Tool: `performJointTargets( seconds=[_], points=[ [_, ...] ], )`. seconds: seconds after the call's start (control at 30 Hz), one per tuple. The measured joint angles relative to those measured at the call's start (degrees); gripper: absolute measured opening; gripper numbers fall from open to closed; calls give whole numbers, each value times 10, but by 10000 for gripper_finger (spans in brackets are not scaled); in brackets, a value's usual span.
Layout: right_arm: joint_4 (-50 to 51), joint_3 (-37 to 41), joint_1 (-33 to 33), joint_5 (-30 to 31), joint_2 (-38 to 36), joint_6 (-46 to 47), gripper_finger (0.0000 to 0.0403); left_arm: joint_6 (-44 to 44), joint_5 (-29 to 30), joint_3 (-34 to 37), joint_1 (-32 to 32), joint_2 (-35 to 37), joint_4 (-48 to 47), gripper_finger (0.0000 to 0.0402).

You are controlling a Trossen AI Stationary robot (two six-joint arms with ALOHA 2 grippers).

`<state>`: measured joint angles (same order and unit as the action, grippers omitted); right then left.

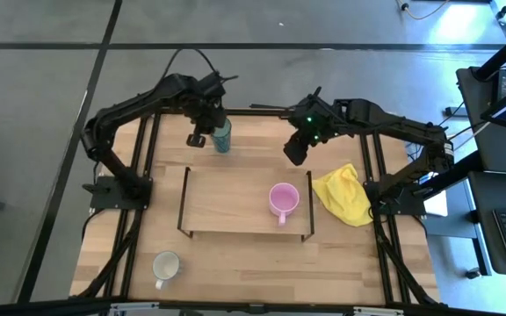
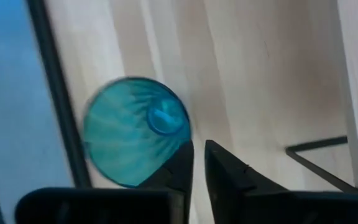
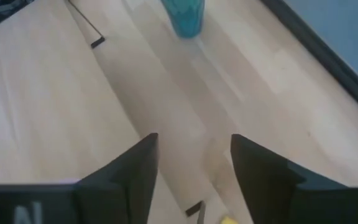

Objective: Stack small to large cups/mugs on shelf
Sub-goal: Put the blue cup on the shelf

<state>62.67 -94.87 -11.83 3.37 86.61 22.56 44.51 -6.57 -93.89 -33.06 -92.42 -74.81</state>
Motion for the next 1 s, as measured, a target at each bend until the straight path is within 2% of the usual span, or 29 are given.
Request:
performJointTargets(
  seconds=[0.17, 0.4, 0.77, 1.0],
  points=[
    [2, 0, 11, 14, 0, 12, 237, -2, 0, -19, 0, 0, -10, 75],
    [9, 0, 13, 16, 0, 12, 249, 44, -8, 26, 7, 0, -8, 105],
    [18, 0, 13, 22, 0, 2, 248, 56, 15, 62, 12, -1, 76, 110],
    [29, 0, 13, 30, 0, -4, 248, 38, 15, 82, 12, -1, 60, 110]
  ],
)
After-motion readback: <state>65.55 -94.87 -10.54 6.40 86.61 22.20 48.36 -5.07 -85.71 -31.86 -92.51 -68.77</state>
